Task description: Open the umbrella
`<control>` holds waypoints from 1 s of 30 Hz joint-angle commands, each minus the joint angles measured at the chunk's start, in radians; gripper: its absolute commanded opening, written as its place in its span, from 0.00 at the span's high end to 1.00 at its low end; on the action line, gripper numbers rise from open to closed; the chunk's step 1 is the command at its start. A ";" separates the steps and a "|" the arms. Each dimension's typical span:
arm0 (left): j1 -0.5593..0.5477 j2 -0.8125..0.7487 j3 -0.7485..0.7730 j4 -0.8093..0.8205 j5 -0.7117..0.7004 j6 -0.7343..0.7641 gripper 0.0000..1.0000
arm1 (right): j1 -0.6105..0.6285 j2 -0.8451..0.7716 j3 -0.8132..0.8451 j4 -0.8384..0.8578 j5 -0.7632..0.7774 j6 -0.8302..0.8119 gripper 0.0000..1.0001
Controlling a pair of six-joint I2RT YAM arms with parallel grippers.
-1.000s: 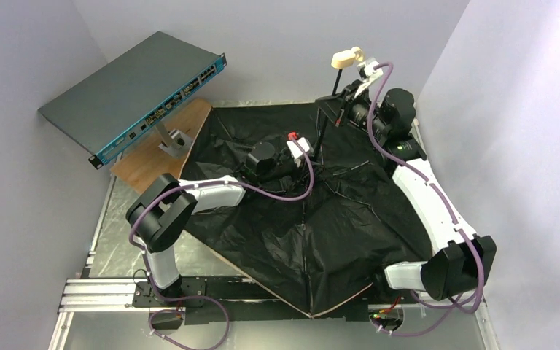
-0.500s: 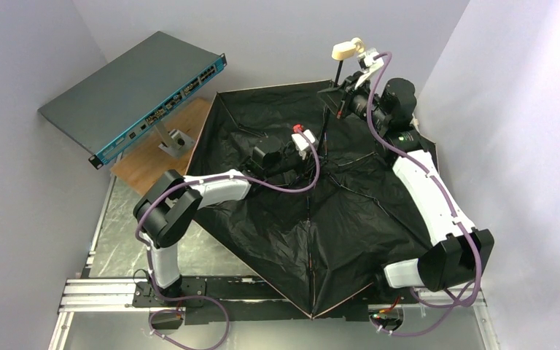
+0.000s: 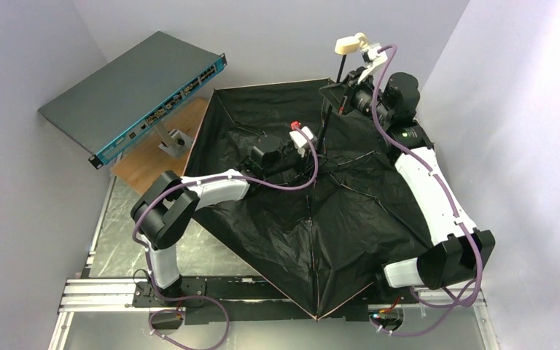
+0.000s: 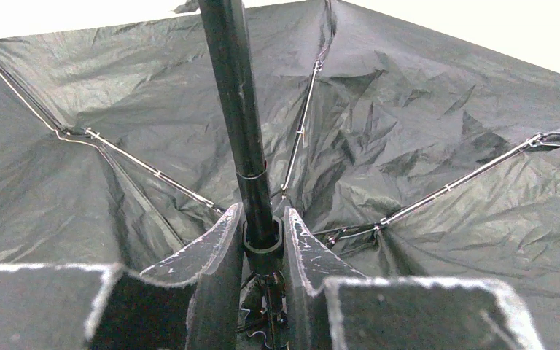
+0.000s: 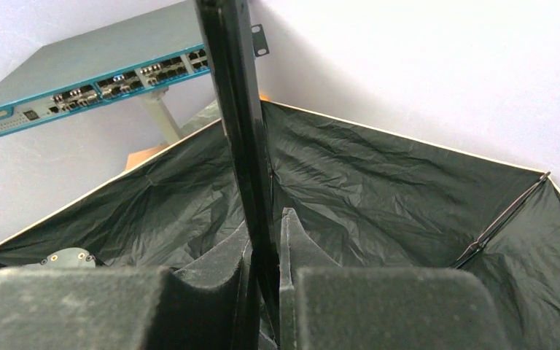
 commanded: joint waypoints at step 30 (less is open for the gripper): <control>0.020 -0.144 0.063 -0.193 0.191 0.098 1.00 | 0.022 -0.483 -0.551 0.055 -0.114 -0.021 0.13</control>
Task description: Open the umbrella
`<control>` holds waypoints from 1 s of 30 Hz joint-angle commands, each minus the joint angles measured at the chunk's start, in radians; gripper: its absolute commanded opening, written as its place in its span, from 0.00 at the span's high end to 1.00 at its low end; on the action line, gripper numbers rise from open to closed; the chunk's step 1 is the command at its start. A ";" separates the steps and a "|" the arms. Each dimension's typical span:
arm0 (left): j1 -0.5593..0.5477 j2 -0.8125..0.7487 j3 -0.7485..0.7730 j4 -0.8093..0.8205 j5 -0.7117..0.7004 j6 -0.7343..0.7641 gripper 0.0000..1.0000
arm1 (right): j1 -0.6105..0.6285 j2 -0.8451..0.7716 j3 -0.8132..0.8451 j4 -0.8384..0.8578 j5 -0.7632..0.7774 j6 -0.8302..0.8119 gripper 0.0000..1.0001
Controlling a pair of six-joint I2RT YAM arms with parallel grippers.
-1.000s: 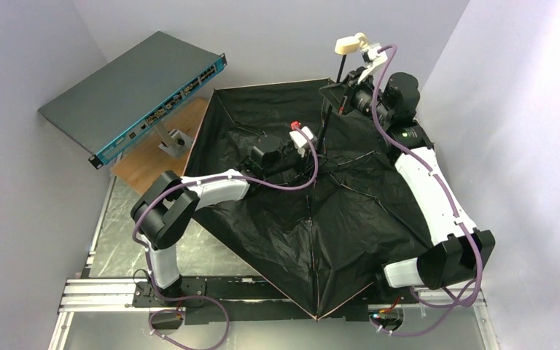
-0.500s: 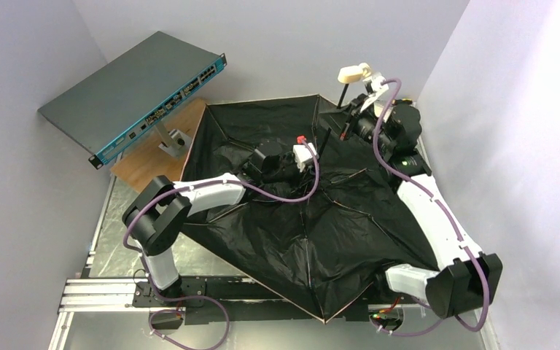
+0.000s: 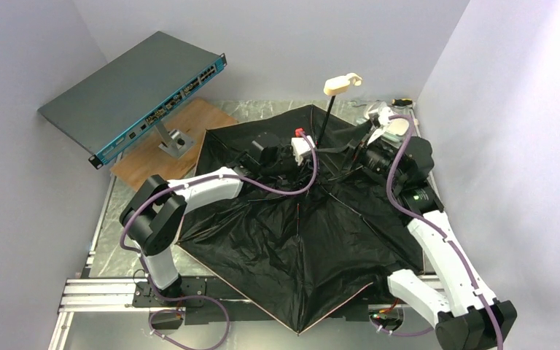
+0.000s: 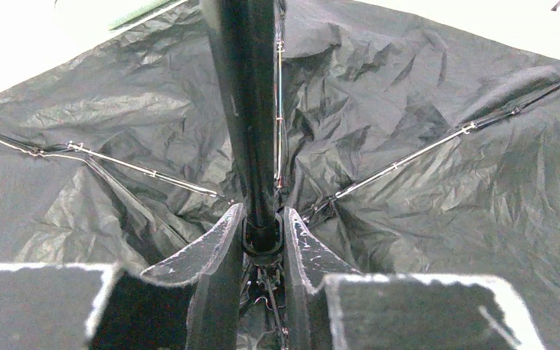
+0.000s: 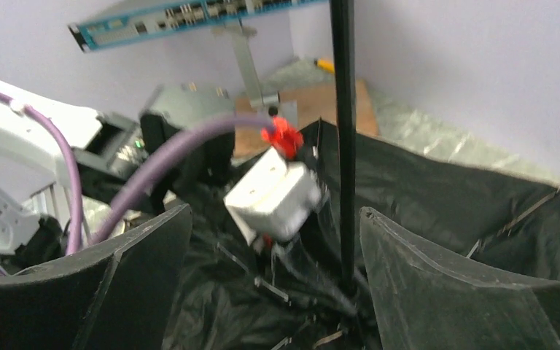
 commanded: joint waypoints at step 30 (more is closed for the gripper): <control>0.022 -0.090 -0.071 0.173 0.260 -0.067 0.71 | 0.001 0.223 0.020 0.206 0.050 -0.108 1.00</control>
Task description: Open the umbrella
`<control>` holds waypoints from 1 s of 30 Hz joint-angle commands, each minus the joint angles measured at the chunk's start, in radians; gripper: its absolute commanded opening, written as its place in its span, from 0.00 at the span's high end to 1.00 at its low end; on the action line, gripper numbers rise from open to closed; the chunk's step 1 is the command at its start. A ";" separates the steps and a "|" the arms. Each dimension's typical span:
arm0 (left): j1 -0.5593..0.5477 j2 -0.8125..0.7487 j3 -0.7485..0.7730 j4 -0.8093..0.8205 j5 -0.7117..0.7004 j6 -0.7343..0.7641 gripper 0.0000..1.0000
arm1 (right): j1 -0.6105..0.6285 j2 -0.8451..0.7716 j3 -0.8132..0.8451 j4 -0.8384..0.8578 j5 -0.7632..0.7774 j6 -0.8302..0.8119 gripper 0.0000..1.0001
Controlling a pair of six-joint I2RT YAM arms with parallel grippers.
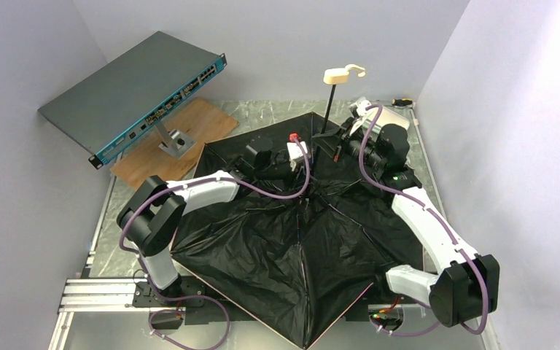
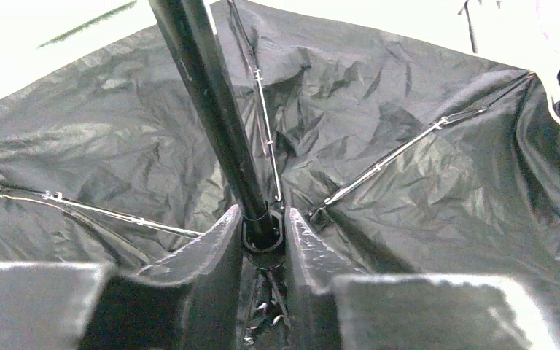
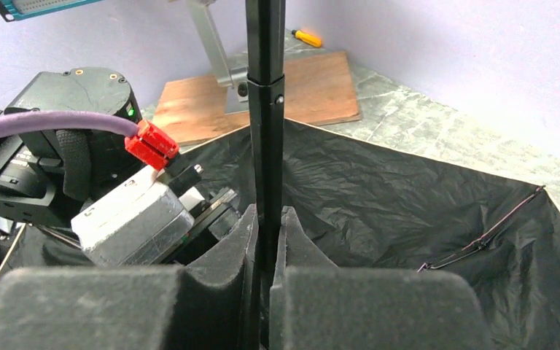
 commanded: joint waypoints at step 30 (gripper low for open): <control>-0.018 0.107 -0.010 0.103 -0.238 -0.010 0.73 | 0.025 -0.040 0.046 0.105 0.102 0.019 1.00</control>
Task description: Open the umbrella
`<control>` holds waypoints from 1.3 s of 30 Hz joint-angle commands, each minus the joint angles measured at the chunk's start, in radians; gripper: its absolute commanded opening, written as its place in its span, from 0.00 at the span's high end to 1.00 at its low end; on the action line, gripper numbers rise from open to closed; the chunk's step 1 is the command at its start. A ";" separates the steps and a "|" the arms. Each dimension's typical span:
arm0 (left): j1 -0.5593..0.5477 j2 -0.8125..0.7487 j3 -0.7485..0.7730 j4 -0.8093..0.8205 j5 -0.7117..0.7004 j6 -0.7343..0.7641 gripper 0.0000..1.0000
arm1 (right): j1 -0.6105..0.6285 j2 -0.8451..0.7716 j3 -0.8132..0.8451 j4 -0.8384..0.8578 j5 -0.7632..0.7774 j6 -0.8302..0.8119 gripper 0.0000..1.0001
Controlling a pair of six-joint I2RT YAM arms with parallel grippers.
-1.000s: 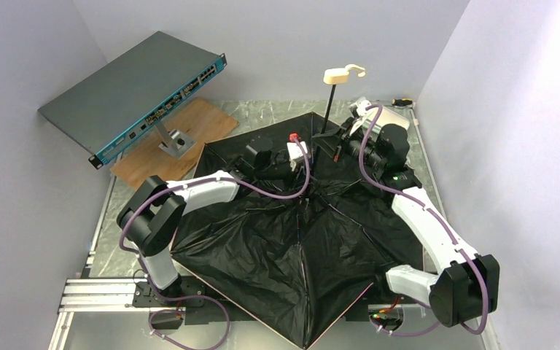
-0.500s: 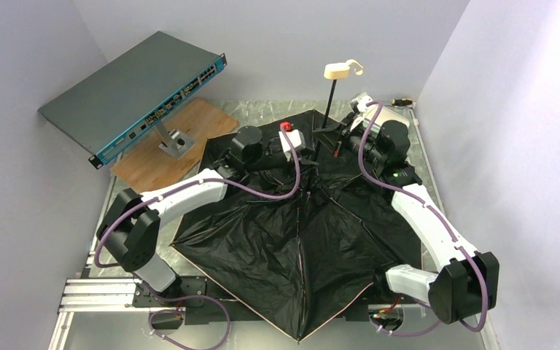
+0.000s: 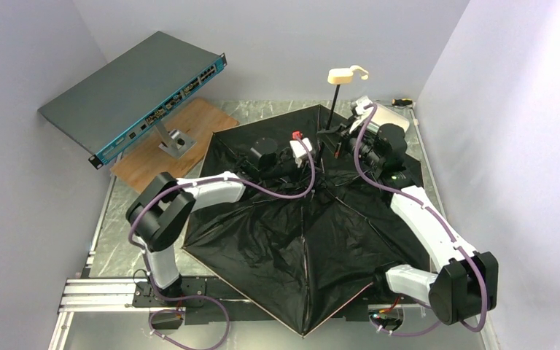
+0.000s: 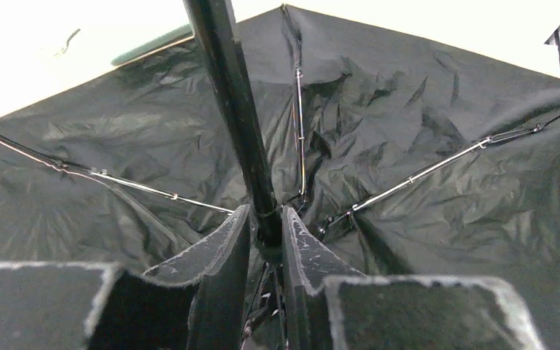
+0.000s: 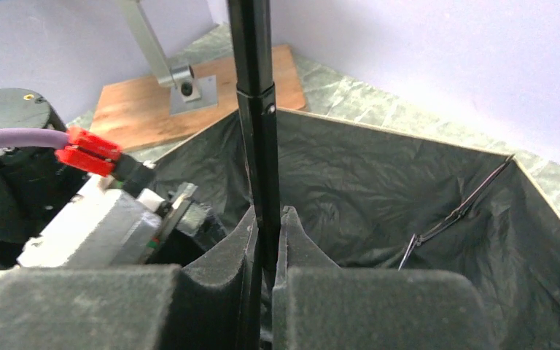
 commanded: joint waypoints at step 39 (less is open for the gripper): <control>-0.076 0.259 -0.201 -0.010 -0.249 -0.303 0.72 | 0.019 -0.047 0.313 0.094 0.012 0.151 1.00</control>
